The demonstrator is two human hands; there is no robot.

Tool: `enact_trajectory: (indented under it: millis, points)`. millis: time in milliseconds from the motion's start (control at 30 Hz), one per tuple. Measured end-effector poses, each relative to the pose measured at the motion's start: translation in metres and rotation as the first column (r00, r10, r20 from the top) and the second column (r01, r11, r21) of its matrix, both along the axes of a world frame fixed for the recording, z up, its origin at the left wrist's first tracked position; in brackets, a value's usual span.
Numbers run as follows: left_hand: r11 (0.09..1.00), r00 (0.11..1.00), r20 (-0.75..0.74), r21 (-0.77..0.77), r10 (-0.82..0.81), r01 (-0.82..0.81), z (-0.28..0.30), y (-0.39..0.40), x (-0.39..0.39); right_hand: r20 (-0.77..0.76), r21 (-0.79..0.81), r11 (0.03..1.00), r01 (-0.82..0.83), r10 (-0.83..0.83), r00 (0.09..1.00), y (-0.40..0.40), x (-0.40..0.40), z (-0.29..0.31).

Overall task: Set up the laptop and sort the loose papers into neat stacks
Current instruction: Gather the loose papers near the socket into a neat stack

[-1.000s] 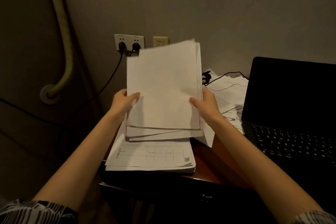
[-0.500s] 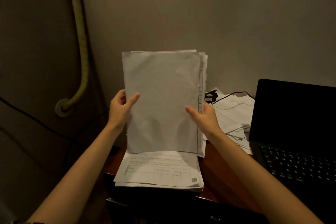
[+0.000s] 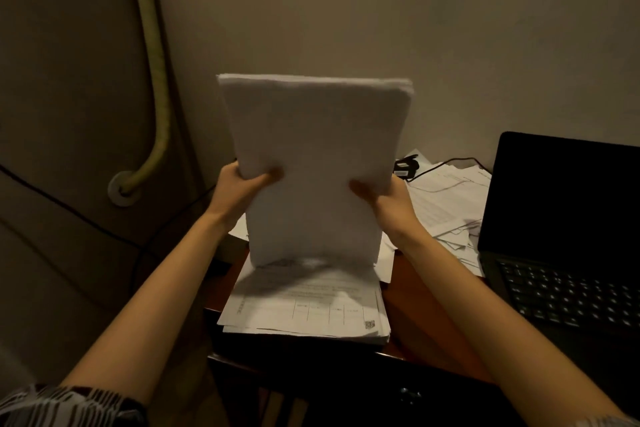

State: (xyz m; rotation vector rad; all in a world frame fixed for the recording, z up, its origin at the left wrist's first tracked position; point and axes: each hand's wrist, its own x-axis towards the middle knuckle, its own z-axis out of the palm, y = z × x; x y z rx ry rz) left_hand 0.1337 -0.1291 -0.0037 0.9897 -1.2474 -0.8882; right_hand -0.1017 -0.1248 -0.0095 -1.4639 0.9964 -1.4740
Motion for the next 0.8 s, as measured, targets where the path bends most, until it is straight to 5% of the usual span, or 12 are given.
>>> enact_trajectory:
  millis: [267, 367, 467, 533, 633, 800]
  points:
    - [0.980, 0.981, 0.060, 0.059, 0.186, -0.189, -0.021, 0.006, 0.009, 0.094, 0.185, 0.977, -0.104, 0.088, 0.992, -0.008, -0.004, 0.002]
    - [0.936, 0.942, -0.031, 0.125, 0.335, -0.329, -0.027, 0.008, 0.025, -0.190, 0.288, 0.957, -0.036, 0.093, 0.977, -0.010, -0.012, -0.012]
    - [0.879, 0.883, -0.138, 0.248, 0.448, -0.407, -0.037, 0.011, 0.038, -0.701, 0.264, 0.965, 0.001, 0.191, 0.687, -0.010, -0.017, -0.036]
    - [0.854, 0.850, -0.224, 0.346, 0.477, -0.388, -0.046, 0.014, 0.046, -0.875, 0.180, 0.981, -0.069, 0.192, 0.445, -0.007, -0.009, -0.045]
    - [0.832, 0.839, -0.301, 0.481, 0.452, -0.276, -0.057, 0.018, 0.057, -0.978, 0.044, 0.974, -0.222, 0.087, 0.188, -0.002, 0.009, -0.046]
    - [0.806, 0.867, -0.294, 0.563, 0.402, -0.182, -0.059, 0.034, 0.062, -0.992, 0.079, 0.965, -0.251, 0.051, -0.116, 0.002, 0.031, -0.035]
